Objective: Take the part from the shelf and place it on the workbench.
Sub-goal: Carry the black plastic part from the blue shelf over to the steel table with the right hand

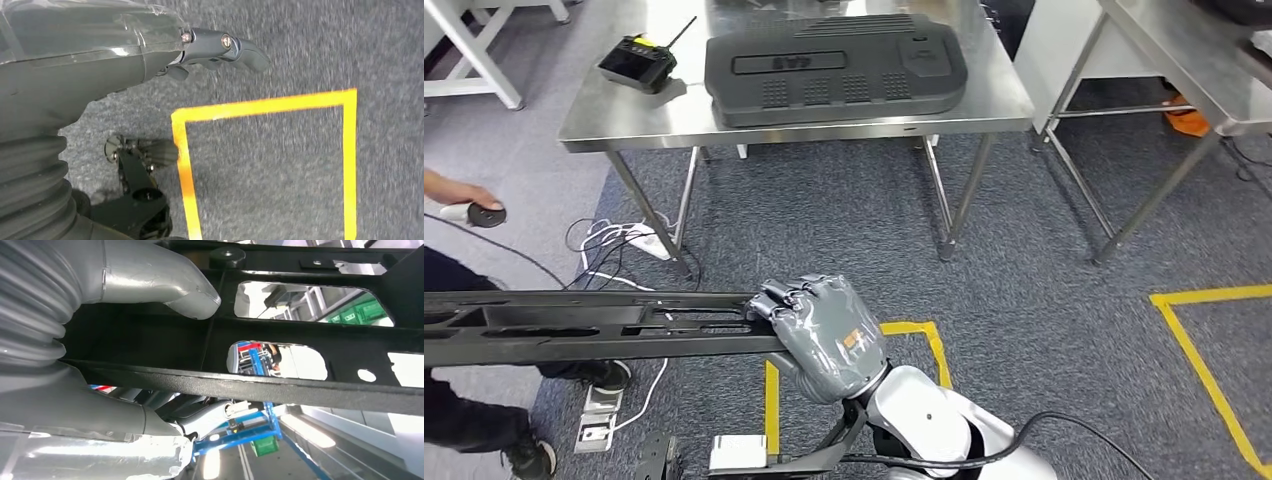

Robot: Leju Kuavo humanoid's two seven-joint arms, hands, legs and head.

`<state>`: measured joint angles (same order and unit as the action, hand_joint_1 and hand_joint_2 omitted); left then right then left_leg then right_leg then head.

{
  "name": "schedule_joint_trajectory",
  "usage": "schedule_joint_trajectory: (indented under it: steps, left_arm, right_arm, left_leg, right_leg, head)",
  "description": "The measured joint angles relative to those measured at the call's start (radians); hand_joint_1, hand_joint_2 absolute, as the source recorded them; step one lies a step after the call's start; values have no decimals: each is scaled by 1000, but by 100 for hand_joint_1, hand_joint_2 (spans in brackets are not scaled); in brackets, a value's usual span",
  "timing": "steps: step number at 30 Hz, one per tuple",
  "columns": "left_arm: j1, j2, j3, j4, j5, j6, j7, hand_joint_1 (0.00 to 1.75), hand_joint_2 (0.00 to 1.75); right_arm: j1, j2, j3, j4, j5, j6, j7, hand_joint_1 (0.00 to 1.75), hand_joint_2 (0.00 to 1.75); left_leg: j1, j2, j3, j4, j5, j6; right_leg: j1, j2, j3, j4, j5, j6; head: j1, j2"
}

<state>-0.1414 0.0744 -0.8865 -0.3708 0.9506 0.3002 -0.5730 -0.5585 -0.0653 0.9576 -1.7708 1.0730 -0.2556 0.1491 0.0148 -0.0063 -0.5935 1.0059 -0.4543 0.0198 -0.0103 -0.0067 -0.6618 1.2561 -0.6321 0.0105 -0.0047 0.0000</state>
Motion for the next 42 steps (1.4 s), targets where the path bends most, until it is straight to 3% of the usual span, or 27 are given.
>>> schedule_joint_trajectory:
  steps: [1, 2, 3, 5, 7, 8, 11, 13, 15, 16, 17, 18, 21, 22, 23, 26, 27, 32, 35, 37, 40, 42]
  left_arm:
    - [0, 0, 0, 0, 0, 0, 1, 0, 175]
    - [0, 0, 0, 0, -1, 0, 2, 0, 175]
    - [0, 0, 0, 0, -1, 0, 3, 0, 175]
    - [-1, -1, 0, 0, -3, 0, 6, 0, 175]
    - [-2, -2, 0, 0, -5, 0, 8, 0, 175]
    - [-2, -3, 0, 0, -6, 0, 8, 0, 175]
    - [-2, -3, 0, 0, -8, 0, 8, 0, 175]
    - [-6, -4, 0, 0, -9, 0, 8, 0, 175]
    - [-8, -4, 0, 0, -10, 0, 8, 0, 175]
    - [-8, -4, 0, 0, -10, 0, 8, 0, 175]
    - [-6, -4, 0, 0, -10, 0, 8, 0, 175]
    - [-5, -4, 0, 0, -10, 0, 9, 0, 175]
    - [-5, -4, 0, 0, -11, -1, 9, 0, 175]
    - [-5, -4, 0, 0, -11, -3, 9, 0, 175]
    - [-4, -5, 0, 0, -11, -5, 9, 0, 175]
    - [-3, -6, 0, 0, -13, -12, 9, 0, 175]
    - [-3, -6, 0, 0, -15, -13, 10, 0, 175]
    - [-3, -6, 0, 0, -24, -18, 10, 0, 175]
    - [-3, -6, 0, 0, -25, -18, 10, 0, 175]
    - [-3, -6, 0, 0, -26, -19, 10, 0, 175]
    - [-3, -6, 0, 0, -29, -22, 10, 0, 175]
    - [-3, -6, 0, 0, -30, -25, 10, 0, 175]
  right_arm:
    - [2, -1, 0, 0, 1, 2, 1, 175, 175]
    - [3, -1, 0, 0, 1, 3, 2, 175, 175]
    - [3, -2, 0, 0, 2, 4, 4, 175, 175]
    - [3, -2, -1, -2, 2, 6, 8, 175, 175]
    - [3, -2, -1, -6, 3, 6, 10, 175, 175]
    - [4, -2, -2, -7, 4, 7, 10, 175, 175]
    - [4, -1, -2, -12, 7, 8, 13, 175, 175]
    - [3, 0, -2, -17, 11, 10, 14, 175, 175]
    - [4, -1, -2, -21, 15, 12, 17, 175, 175]
    - [5, -1, -2, -22, 17, 13, 17, 175, 175]
    - [6, -1, -2, -22, 18, 14, 18, 175, 175]
    - [6, -1, -2, -23, 19, 14, 18, 175, 175]
    - [6, -1, -3, -30, 21, 15, 21, 175, 175]
    - [6, -1, -3, -32, 22, 15, 24, 175, 175]
    - [7, -1, -3, -33, 24, 15, 26, 175, 175]
    - [8, -2, -4, -35, 27, 16, 30, 175, 175]
    - [8, -2, -4, -35, 27, 16, 30, 175, 175]
    - [11, -2, -4, -35, 28, 19, 30, 175, 175]
    - [12, -2, -4, -35, 29, 22, 30, 175, 175]
    - [12, -2, -4, -36, 30, 23, 30, 175, 175]
    - [13, -2, -4, -38, 31, 25, 30, 175, 175]
    - [14, -2, -5, -41, 31, 26, 31, 175, 175]
  left_leg:
    - [-1, -6, 0, 1, -1, 1]
    - [-2, -13, 0, 3, -2, 2]
    - [-3, -21, 1, 5, -3, 1]
    - [-3, -36, 0, 12, -7, -2]
    - [-3, -50, -8, 21, -10, -12]
    - [-1, -55, -11, 22, -10, -17]
    - [2, -55, -15, 30, -15, -35]
    - [4, -29, -44, 101, -57, -47]
    - [7, -10, -105, 229, -116, -58]
    - [8, -7, -129, 277, -130, -62]
    - [9, -5, -138, 293, -126, -63]
    - [10, -3, -126, 269, -104, -64]
    - [9, 8, -32, 75, -16, -57]
    - [7, 11, -13, 34, -5, -52]
    - [7, 13, -6, 15, -5, -49]
    - [7, 12, -5, 10, -6, -46]
    - [6, 12, -4, 10, -6, -44]
    - [1, 12, -5, 14, -11, -32]
    - [-3, 13, -5, 20, -17, -22]
    - [-4, 13, -5, 20, -20, -17]
    - [-3, 11, 2, 9, -25, -5]
    - [3, 8, 20, -2, -25, 2]
  right_leg:
    - [0, 1, -24, 43, -8, 0]
    - [0, 2, -31, 50, 5, -1]
    - [0, 4, -19, 16, 36, -4]
    - [0, 25, 37, -118, 108, -12]
    - [0, 49, 71, -205, 138, -16]
    - [2, 55, 74, -214, 136, -18]
    - [1, 37, 79, -227, 144, -32]
    - [-3, 19, 86, -235, 147, -40]
    - [-3, 2, 87, -235, 145, -43]
    - [-3, -6, 88, -235, 144, -44]
    - [-3, -13, 89, -235, 142, -43]
    - [-3, -18, 91, -235, 140, -42]
    - [-1, -28, 97, -233, 133, -31]
    - [1, -29, 98, -232, 130, -27]
    - [5, -29, 98, -231, 126, -30]
    - [9, -28, 100, -231, 123, -47]
    - [9, -28, 102, -234, 125, -46]
    - [6, -28, 108, -248, 131, -25]
    - [0, -28, 111, -252, 131, -5]
    - [-2, -29, 114, -255, 130, 2]
    - [-3, -29, 118, -243, 138, 14]
    - [-4, -19, 106, -206, 124, 20]
  head:
    - [5, 0]
    - [8, 0]
    - [10, 0]
    - [16, 0]
    - [18, 0]
    - [18, 0]
    - [15, 0]
    - [1, 0]
    - [-11, 0]
    - [-14, 0]
    - [-18, 0]
    - [-22, 0]
    - [-33, 0]
    - [-34, 0]
    - [-33, 0]
    - [-17, 0]
    - [-12, 0]
    - [5, 0]
    - [5, 0]
    - [4, 0]
    - [1, 0]
    - [4, 0]
